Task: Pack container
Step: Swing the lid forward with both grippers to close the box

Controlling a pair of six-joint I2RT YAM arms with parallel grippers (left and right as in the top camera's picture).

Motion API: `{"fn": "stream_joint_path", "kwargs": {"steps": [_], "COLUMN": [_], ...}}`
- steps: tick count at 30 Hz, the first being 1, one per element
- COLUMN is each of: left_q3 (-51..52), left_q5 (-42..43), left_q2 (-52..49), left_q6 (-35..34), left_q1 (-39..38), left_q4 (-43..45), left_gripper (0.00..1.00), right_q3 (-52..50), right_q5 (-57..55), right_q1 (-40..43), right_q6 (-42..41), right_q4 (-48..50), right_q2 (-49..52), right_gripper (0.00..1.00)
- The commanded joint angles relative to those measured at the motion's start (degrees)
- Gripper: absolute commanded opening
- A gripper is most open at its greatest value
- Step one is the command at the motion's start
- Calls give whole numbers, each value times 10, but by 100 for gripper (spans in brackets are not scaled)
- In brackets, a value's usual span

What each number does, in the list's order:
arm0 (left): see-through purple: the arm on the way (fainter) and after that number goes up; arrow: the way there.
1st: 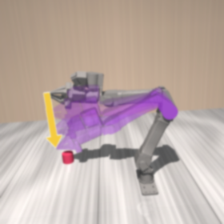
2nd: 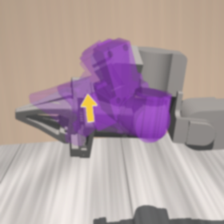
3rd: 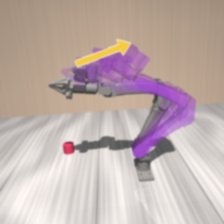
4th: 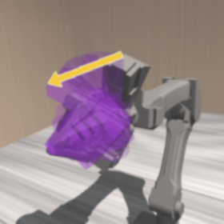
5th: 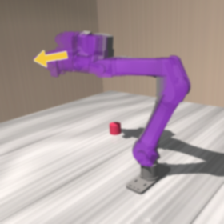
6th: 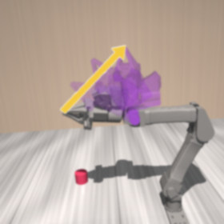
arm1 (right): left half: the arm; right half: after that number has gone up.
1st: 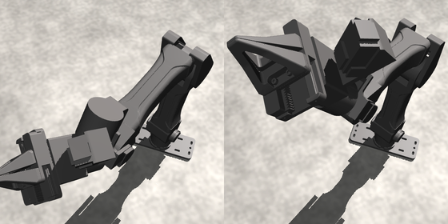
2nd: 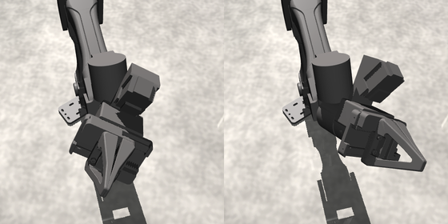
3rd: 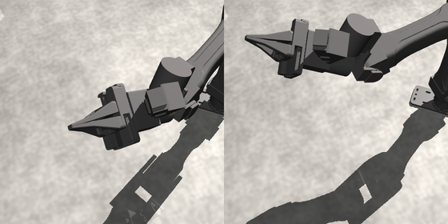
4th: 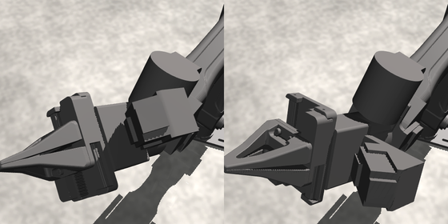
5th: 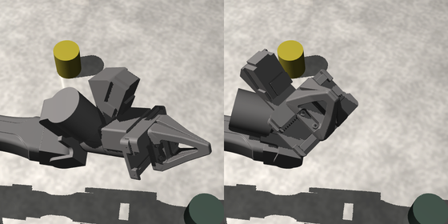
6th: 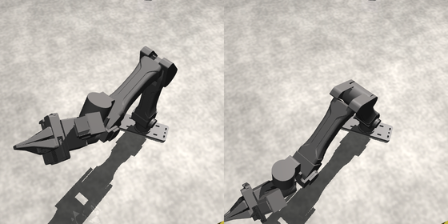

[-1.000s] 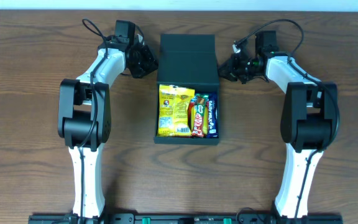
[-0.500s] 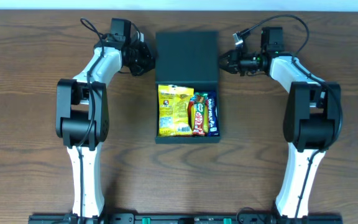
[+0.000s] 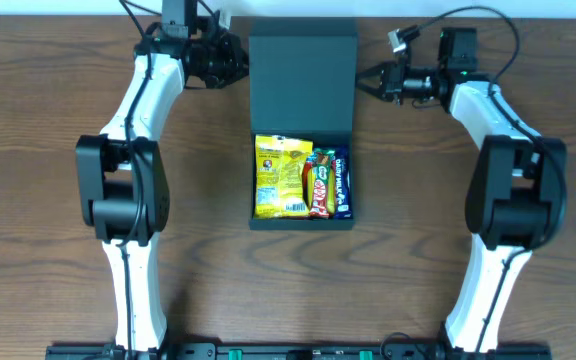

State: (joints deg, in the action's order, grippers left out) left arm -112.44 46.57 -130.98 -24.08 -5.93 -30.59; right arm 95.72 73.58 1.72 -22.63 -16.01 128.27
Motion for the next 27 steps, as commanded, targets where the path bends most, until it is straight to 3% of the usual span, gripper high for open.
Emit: {"fn": "stream_joint_path", "kwargs": {"steps": [1,9,13,21,27], "left_q3": [-21,-21,-21,-21,-21], "left_q5": [11,8,9,9,8], "left_q2": [73,171,202,211,211], "left_q6": [79,200,261,343,389], "left_q1": [-1,-1,-2,-19,-31], "left_q4": [-16,-111,-183,-302,-368], "left_gripper": [6,6,6,6,6], "right_q3": [15,15,15,15,15], "right_q5": [34,34,12,-161,-239], "right_q1": [2,1,-4,-26,-44], "right_q6": [21,49,127,286,307], "right_q4": [1,-34,-145,-395,-468], "right_q2": [-72,-149,-183,-239,-267], "right_gripper": [2,2,2,2,2]}}
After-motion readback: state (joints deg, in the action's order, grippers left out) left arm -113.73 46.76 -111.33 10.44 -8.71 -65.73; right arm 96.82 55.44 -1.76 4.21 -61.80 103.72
